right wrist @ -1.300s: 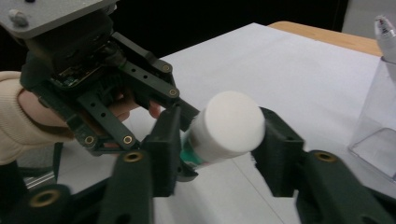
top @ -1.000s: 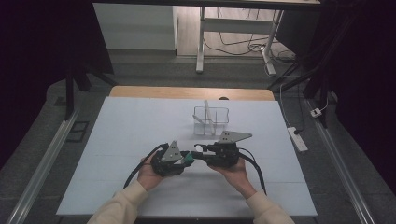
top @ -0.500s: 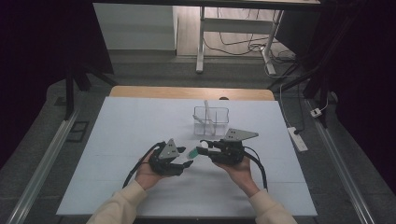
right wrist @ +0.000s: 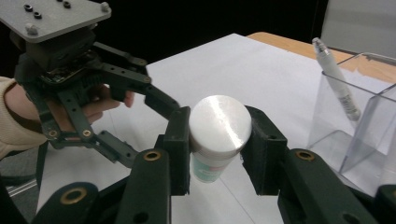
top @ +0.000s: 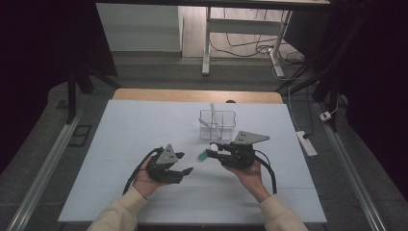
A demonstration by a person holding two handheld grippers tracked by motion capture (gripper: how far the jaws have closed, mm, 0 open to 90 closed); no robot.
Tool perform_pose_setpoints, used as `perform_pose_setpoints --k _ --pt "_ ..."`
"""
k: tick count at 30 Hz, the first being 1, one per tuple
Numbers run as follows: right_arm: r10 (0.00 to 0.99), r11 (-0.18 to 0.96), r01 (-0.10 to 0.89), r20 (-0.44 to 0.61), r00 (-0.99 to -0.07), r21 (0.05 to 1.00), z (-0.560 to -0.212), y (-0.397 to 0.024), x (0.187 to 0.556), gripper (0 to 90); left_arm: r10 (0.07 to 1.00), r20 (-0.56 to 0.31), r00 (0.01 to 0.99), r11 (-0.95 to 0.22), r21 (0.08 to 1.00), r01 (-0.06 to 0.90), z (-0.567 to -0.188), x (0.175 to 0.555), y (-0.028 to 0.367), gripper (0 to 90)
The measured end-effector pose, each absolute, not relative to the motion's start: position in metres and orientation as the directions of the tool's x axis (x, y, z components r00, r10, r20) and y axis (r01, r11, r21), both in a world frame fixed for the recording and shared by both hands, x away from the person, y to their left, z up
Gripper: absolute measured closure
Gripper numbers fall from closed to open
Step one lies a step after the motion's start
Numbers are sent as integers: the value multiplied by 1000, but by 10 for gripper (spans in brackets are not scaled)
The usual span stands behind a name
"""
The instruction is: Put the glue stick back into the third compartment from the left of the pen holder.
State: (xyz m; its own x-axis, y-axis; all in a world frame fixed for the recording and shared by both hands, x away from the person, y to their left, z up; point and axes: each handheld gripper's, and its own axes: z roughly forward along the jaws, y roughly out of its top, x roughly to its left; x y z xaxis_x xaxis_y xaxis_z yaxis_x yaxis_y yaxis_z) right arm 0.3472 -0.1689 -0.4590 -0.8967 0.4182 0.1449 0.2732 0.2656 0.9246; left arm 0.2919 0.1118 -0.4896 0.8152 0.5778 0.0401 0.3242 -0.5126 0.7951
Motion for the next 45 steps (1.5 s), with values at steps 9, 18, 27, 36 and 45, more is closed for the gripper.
perform_pose_setpoints --k 9,18,27,36,45 --pt "444 265 255 117 -889 930 -453 -175 347 643 613 20 790 -489 795 359 -491 279 143 372" --pt "464 258 243 101 -880 935 -448 -182 347 643 653 -14 757 -464 783 415 -500 266 174 365" --pt "492 247 223 76 -867 943 -440 -188 347 644 689 -52 723 -431 773 466 -505 252 200 351" --pt "521 236 203 53 -852 950 -429 -196 352 644 703 -66 708 -420 765 488 -510 248 209 338" --pt "544 220 203 53 -838 954 -421 -197 364 643 706 -70 705 -416 764 493 -511 251 212 335"
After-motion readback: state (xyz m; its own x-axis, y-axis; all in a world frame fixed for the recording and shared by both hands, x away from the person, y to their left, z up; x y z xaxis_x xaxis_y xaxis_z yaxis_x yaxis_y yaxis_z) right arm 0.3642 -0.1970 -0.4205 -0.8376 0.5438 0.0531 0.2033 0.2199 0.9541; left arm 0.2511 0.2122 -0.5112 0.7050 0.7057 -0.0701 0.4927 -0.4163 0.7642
